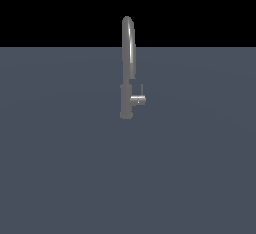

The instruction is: Turn on the faucet by rotating a designated handle.

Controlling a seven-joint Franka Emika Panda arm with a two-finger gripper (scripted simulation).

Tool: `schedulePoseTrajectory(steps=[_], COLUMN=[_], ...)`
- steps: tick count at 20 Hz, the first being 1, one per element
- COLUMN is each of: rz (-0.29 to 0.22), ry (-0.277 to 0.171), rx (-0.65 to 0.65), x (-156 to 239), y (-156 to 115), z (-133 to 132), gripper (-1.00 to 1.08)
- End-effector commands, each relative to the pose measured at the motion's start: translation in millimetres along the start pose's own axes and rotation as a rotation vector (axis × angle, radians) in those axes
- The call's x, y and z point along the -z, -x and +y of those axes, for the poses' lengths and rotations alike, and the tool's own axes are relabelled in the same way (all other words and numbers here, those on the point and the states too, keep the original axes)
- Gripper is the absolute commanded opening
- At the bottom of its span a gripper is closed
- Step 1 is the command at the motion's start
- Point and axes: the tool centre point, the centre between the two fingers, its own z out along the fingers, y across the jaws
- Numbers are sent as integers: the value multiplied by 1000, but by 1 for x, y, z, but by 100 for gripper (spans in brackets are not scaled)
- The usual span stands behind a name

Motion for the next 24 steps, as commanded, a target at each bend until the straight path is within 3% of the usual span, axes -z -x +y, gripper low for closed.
schedulePoseTrajectory(steps=[1,24], rz=[-38,-419], ry=[-34,-377], rx=[-33,-378], x=[-2,-54], y=[-17,-175], z=[-1,8], gripper=[-100,-100])
